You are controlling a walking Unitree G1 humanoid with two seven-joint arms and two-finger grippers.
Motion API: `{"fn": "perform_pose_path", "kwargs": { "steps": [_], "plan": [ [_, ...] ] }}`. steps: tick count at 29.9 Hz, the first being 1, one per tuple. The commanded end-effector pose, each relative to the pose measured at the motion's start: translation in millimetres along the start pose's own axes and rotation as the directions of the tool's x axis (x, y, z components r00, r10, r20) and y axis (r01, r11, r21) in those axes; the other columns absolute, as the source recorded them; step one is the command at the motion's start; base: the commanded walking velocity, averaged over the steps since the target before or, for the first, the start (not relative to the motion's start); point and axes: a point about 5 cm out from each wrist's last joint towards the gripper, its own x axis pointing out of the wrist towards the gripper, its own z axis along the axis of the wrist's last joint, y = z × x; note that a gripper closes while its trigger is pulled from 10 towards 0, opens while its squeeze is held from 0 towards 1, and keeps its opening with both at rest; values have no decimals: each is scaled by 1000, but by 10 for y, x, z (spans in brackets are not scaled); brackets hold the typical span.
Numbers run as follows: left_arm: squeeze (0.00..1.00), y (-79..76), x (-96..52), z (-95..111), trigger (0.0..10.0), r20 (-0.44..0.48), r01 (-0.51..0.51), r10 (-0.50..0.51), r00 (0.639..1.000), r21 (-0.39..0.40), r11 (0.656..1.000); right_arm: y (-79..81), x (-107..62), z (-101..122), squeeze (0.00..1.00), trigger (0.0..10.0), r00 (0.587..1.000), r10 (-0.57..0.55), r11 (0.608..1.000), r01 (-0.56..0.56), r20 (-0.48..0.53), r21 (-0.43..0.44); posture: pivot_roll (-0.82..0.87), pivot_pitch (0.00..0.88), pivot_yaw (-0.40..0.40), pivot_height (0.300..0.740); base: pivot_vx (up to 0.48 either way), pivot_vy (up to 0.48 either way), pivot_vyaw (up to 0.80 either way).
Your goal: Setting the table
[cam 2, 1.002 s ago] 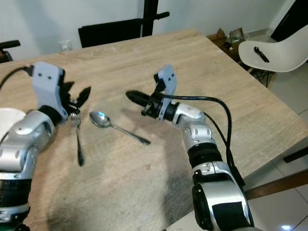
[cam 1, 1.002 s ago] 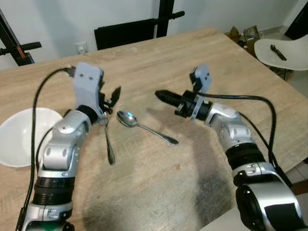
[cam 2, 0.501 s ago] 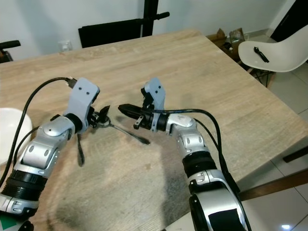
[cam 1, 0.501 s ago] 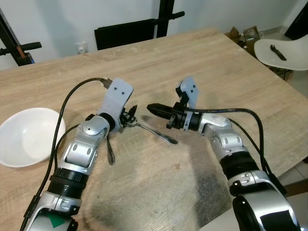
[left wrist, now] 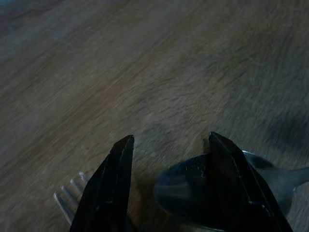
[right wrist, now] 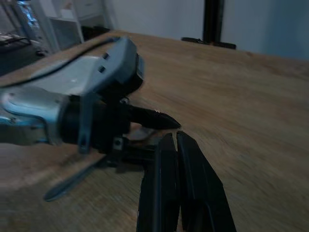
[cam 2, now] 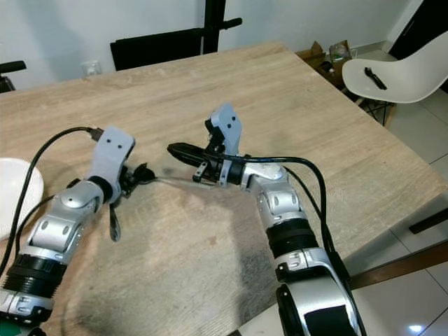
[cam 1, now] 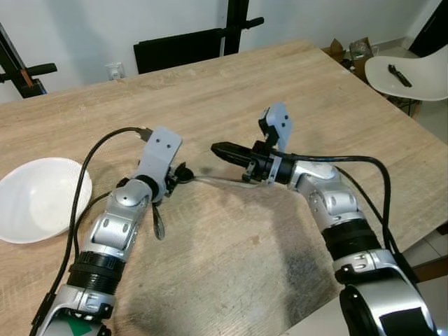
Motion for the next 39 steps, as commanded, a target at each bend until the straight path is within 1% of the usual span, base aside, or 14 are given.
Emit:
{"fn": "perform_pose_path", "kwargs": {
  "steps": [1,4,8,10,11,13,14,16,19,22,24,29,32,39],
  "plan": [
    [0,-22,-21,-139,10000,-48,0,-1,999,-22,1000,22,18,26,0,10000,1000,23,1000,-23,6,2,-47,89,4,740,0,0,0],
    [0,-34,-52,-214,10000,-46,-26,25,999,-21,999,127,98,77,0,10000,994,113,994,-113,0,-6,-47,90,-2,740,0,0,0],
    [0,-48,-67,-195,10000,-15,-29,30,999,57,998,236,164,131,0,10000,979,205,979,-205,-7,-8,-47,90,-2,740,0,0,0],
    [0,-54,-70,-191,10000,-6,-32,32,999,71,997,294,183,138,0,10000,964,264,964,-265,-37,-22,-47,90,-2,740,0,0,0],
    [0,-54,-70,-191,10000,-6,-32,32,999,71,997,294,183,138,0,10000,964,264,964,-265,-37,-22,-47,90,-2,740,0,0,0],
    [0,-62,-77,-185,10000,3,-31,31,1000,75,997,341,206,93,0,10000,950,299,952,-303,-89,-40,-51,93,-5,740,0,0,0],
    [0,-62,-77,-185,10000,3,-31,31,1000,75,997,341,206,93,0,10000,950,299,952,-303,-89,-40,-51,93,-5,740,0,0,0],
    [0,-74,-86,-189,10000,6,-29,29,1000,79,996,385,250,-12,0,10000,941,307,947,-317,-140,-57,-51,93,-5,740,0,0,0],
    [0,-80,-91,-196,10000,9,-31,30,1000,79,996,422,274,-83,0,10000,935,314,944,-326,-164,-52,-51,93,-5,740,0,0,0],
    [0,-79,-96,-193,10000,15,-34,32,999,80,996,504,311,-261,0,10000,919,325,940,-341,-223,-33,-51,93,-5,740,0,0,0],
    [0,-81,-97,-189,10000,17,-34,32,999,82,996,506,308,-291,0,10000,916,324,940,-340,-236,-30,-47,96,-14,740,0,0,0],
    [0,-77,-97,-169,10000,27,-37,35,999,89,995,480,251,-468,0,10000,899,297,946,-323,-321,-27,-43,98,-17,740,0,0,0],
    [0,-73,-103,-158,10000,32,-38,35,999,91,995,421,192,-591,0,10000,888,246,954,-293,-387,-64,-45,99,-18,740,0,0,0],
    [0,-78,-111,-157,10000,36,-34,31,999,92,995,350,125,-673,0,10000,869,204,955,-279,-450,-106,-47,100,-18,740,0,0,0]
  ]
}}
